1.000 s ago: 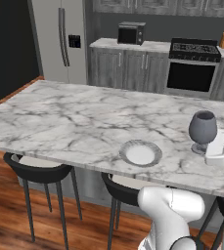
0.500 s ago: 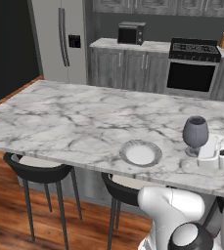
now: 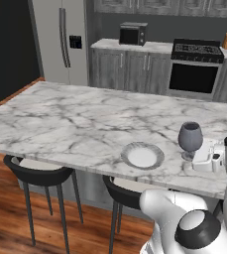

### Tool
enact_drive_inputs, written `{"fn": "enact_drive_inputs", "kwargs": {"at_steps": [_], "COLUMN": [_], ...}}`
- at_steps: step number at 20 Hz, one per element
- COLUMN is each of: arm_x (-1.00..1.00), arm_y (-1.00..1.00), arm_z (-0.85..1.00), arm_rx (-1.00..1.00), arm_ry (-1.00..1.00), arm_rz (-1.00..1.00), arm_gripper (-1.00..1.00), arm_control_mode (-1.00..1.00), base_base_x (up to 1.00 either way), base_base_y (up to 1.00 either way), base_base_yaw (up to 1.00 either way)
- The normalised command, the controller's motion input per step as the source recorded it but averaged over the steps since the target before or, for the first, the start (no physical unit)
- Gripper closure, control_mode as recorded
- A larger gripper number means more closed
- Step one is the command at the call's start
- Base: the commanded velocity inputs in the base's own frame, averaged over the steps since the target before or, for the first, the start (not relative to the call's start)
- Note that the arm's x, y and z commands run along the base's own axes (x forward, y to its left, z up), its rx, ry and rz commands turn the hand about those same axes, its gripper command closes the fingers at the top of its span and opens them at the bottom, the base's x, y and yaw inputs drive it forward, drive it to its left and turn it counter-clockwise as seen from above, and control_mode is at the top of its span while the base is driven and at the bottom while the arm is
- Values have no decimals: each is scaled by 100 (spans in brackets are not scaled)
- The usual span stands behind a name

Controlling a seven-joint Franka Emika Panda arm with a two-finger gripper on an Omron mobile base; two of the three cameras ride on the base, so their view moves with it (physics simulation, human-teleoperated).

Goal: Retrieve the wine glasses from the counter and place one next to each plate.

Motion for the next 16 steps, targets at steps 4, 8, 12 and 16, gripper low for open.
{"fn": "enact_drive_inputs", "kwargs": {"at_steps": [4,8,12,16], "arm_x": [42,36,13,2], "arm_y": [-3,-3,-13,-11], "arm_z": [-26,-25,-20,-29], "arm_rx": [-1,-1,0,-1], "arm_ry": [11,9,1,-1], "arm_rz": [1,0,2,5], "arm_gripper": [100,100,100,100], "arm_control_mode": [-100,-100,-100,-100], "base_base_x": [0,0,0,0], "base_base_y": [0,0,0,0], "base_base_yaw": [0,0,0,0]}}
